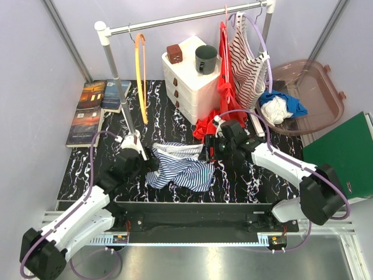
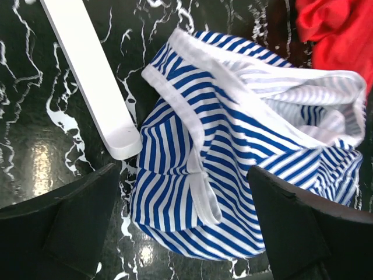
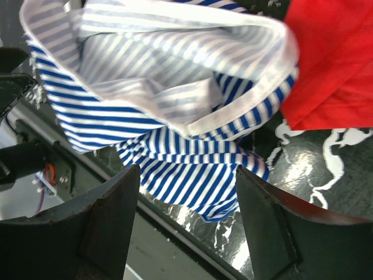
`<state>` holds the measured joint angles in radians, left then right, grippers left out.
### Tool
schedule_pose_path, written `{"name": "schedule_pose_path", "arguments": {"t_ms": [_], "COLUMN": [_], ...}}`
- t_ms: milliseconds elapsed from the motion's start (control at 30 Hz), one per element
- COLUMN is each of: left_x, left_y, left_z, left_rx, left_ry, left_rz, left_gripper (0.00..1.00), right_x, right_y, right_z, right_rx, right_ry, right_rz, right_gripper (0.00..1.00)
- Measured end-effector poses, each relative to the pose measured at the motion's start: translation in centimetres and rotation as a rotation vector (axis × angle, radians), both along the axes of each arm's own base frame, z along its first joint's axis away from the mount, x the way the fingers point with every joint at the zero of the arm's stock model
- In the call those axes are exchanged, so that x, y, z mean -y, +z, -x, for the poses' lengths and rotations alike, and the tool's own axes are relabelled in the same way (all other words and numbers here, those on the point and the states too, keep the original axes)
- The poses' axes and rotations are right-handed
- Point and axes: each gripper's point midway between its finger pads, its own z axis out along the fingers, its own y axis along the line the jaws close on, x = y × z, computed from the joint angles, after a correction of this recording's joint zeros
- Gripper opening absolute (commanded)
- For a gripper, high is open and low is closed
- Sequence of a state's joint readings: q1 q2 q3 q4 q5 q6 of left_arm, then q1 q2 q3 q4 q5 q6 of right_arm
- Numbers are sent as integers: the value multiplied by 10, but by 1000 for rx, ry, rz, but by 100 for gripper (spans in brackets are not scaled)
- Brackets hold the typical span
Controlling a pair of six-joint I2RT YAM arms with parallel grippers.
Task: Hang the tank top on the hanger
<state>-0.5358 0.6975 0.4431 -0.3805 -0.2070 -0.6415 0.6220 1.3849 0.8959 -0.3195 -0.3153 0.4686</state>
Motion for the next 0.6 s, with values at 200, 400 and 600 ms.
{"name": "schedule_pose_path", "arguments": {"t_ms": [200, 400, 600], "left_x": [10, 9, 3], "left_y": [-12, -12, -7], "left_z": [-14, -30, -57], "left_rx": [-2, 23, 34], "left_ry": [17, 62, 131], "left_rz": [32, 25, 51], "left_gripper": [97, 97, 97], "right_x": [1, 6, 8], "right_y": [-9, -32, -55], "right_z": [-18, -32, -40], "right_rx": [37, 29, 2], "right_ry": [-68, -130, -169], "right_rz": [18, 79, 128], "right_gripper": [75, 76, 76]}}
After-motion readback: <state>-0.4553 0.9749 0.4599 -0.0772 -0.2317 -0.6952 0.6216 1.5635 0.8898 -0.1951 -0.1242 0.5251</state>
